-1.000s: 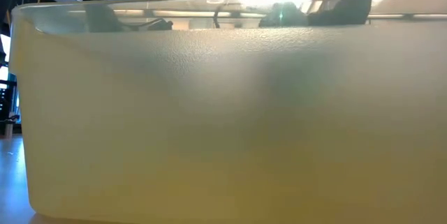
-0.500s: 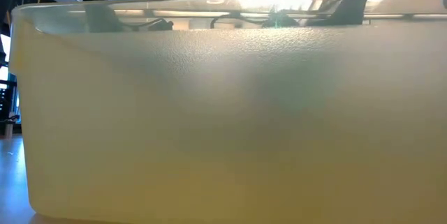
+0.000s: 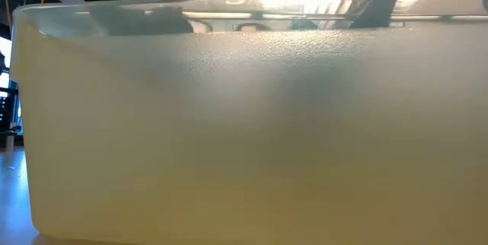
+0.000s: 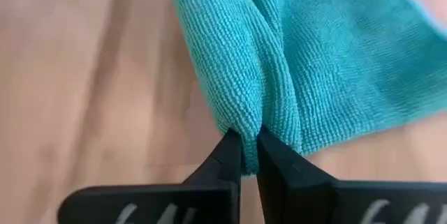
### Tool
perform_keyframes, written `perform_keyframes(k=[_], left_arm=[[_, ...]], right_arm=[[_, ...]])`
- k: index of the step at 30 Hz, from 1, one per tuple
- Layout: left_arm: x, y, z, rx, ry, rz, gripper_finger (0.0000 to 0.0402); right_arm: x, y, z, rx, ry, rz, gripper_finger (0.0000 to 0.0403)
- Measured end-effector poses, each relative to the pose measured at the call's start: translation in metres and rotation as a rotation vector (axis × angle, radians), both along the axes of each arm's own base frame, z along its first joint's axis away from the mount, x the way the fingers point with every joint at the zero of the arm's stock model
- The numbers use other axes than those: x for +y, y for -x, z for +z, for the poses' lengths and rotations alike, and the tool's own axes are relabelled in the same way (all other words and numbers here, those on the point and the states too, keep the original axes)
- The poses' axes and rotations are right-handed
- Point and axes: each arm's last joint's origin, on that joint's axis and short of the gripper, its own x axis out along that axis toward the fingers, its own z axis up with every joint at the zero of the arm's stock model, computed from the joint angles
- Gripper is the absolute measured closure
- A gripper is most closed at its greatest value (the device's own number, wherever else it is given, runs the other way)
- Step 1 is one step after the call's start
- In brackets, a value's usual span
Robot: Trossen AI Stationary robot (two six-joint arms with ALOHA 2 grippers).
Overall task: Roll microfiber towels into tight, uniform cylinder then place into a basket
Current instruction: Roll the blue towel
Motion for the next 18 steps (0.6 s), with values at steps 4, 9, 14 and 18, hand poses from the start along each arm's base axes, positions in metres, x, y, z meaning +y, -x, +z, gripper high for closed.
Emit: perform_keyframes(k=[4,9,14,18], left_arm=[[-0.012,0.003,0.017,-0.014,-0.253,-0.064,0.0292],[-0.04,-0.004,0.023,-0.028,-0.52,-0.242,0.0292],[-0.066,-0.014,0.013,0.029,-0.751,-0.291,0.0292],[-0.073,-0.019,0.006,0.091,-0.916,-0.26,0.0292]], right_arm=[[-0.012,0.001,0.002,0.006,-0.255,-0.054,0.04],[-0.024,-0.002,0.009,0.05,-0.499,-0.173,0.04],[-0.029,-0.005,0.014,0.116,-0.562,-0.239,0.04],[-0.029,-0.005,0.015,0.142,-0.566,-0.246,0.04]])
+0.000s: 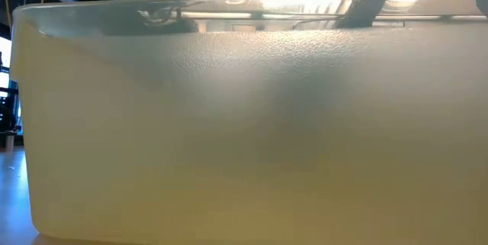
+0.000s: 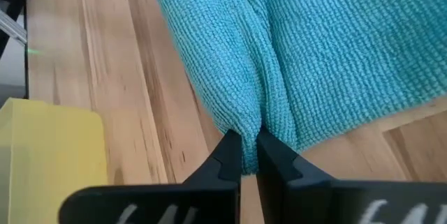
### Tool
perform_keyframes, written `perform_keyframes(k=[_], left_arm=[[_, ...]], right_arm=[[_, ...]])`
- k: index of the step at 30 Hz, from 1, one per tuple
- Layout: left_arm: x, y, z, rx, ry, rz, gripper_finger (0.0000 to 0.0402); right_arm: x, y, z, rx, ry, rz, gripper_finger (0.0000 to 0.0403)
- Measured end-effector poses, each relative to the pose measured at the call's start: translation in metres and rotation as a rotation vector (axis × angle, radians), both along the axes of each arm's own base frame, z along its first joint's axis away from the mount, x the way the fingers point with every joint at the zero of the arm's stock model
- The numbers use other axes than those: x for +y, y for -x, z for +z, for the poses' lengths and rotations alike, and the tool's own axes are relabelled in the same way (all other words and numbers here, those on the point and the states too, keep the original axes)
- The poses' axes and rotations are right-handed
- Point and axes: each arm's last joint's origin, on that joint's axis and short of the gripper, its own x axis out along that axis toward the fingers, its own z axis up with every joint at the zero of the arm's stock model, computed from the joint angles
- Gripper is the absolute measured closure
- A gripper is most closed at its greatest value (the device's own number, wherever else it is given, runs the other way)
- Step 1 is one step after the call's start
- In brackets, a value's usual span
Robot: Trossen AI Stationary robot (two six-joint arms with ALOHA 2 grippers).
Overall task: Roll microfiber towels into tight, uniform cylinder then place into a basket
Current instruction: Roll the blue towel
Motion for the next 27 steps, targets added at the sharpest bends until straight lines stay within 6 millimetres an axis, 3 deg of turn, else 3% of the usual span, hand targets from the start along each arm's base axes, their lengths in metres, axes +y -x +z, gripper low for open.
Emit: perform_keyframes(k=[10,19,22,27], left_arm=[[0.014,-0.002,-0.026,0.095,-0.019,0.091,0.0292],[0.026,-0.003,-0.044,0.104,0.191,0.153,0.03],[0.03,-0.002,-0.045,0.093,0.288,0.195,0.0308],[0.039,0.001,-0.045,0.075,0.433,0.292,0.0333]], right_arm=[[0.0,0.0,0.0,0.004,0.006,-0.003,0.04],[0.0,0.0,0.001,-0.021,0.051,0.043,0.0395],[0.0,0.0,0.001,-0.058,0.123,0.123,0.0372],[-0.003,-0.009,0.014,-0.086,0.229,0.264,0.0299]])
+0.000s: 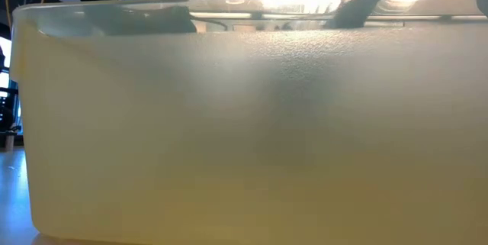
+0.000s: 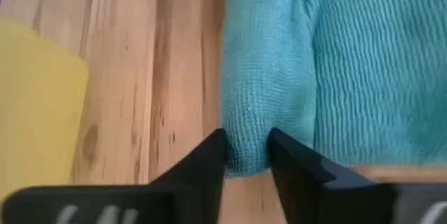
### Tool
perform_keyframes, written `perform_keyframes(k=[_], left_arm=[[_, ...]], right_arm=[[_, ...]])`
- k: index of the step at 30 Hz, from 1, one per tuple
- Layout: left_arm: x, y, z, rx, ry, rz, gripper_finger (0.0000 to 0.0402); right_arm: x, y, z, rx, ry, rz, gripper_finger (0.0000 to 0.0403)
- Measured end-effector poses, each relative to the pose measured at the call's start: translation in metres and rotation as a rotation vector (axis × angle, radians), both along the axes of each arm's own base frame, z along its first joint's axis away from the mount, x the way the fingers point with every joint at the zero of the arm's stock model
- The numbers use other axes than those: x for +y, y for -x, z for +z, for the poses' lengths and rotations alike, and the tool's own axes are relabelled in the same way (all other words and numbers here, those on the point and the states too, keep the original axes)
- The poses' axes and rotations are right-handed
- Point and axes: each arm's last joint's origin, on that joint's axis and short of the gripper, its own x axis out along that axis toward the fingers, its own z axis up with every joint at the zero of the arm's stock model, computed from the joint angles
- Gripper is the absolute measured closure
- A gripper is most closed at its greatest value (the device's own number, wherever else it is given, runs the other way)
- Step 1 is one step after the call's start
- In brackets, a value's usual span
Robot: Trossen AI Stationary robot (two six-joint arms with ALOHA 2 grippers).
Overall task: Roll microfiber towels into tight, uniform cylinder then place into a basket
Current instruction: Roll the blue towel
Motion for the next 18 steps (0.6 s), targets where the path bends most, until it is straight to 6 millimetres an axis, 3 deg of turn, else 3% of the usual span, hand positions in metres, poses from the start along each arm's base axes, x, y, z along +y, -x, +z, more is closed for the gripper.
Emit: perform_keyframes(k=[4,7,13,18], left_arm=[[0.01,0.002,0.0,-0.03,0.142,0.101,0.0356],[0.018,0.005,0.0,-0.05,0.249,0.184,0.0369],[0.033,0.011,-0.001,-0.071,0.415,0.253,0.0376],[0.041,0.015,-0.002,-0.075,0.491,0.265,0.0376]], right_arm=[[0.0,-0.009,0.022,0.015,0.091,0.154,0.0255],[0.009,-0.016,0.037,0.035,0.181,0.254,0.0246],[0.045,-0.029,0.05,0.068,0.51,0.379,0.0257],[0.078,-0.026,0.056,0.174,0.848,0.398,0.0269]])
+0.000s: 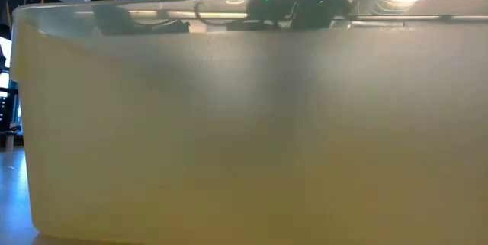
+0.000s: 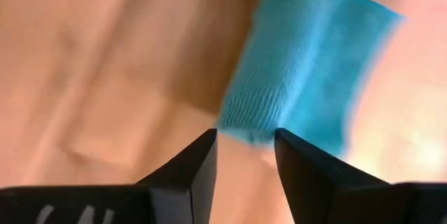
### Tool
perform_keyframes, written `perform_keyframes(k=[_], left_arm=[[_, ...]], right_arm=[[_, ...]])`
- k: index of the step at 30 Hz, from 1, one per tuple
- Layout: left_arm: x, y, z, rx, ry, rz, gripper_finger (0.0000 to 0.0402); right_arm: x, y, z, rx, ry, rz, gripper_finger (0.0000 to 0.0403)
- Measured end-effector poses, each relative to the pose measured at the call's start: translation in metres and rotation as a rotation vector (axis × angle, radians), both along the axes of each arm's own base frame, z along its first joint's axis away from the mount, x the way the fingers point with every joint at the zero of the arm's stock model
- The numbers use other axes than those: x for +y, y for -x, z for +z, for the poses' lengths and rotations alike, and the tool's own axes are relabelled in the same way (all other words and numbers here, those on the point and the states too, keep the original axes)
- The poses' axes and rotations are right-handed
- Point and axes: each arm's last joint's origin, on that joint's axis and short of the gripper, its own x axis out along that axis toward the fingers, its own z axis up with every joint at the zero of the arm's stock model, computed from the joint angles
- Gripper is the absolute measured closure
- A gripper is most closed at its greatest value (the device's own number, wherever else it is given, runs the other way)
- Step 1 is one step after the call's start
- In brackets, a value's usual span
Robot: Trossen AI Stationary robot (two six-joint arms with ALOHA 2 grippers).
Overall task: Roll microfiber towels into tight, uniform cylinder then place into a basket
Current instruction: Roll the blue towel
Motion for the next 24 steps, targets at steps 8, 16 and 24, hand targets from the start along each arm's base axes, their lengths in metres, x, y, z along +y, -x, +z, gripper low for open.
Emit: perform_keyframes(k=[8,16,24], left_arm=[[0.001,0.0,0.0,0.003,0.005,0.015,0.0377],[0.001,0.0,0.0,-0.001,0.019,0.015,0.0375],[0.001,0.0,0.0,-0.006,0.019,0.003,0.0376]], right_arm=[[0.021,0.005,0.02,-0.084,0.054,-0.064,0.027],[0.022,-0.008,0.015,-0.182,-0.053,0.011,0.027],[-0.004,0.011,-0.031,-0.311,-0.056,-0.078,0.027]])
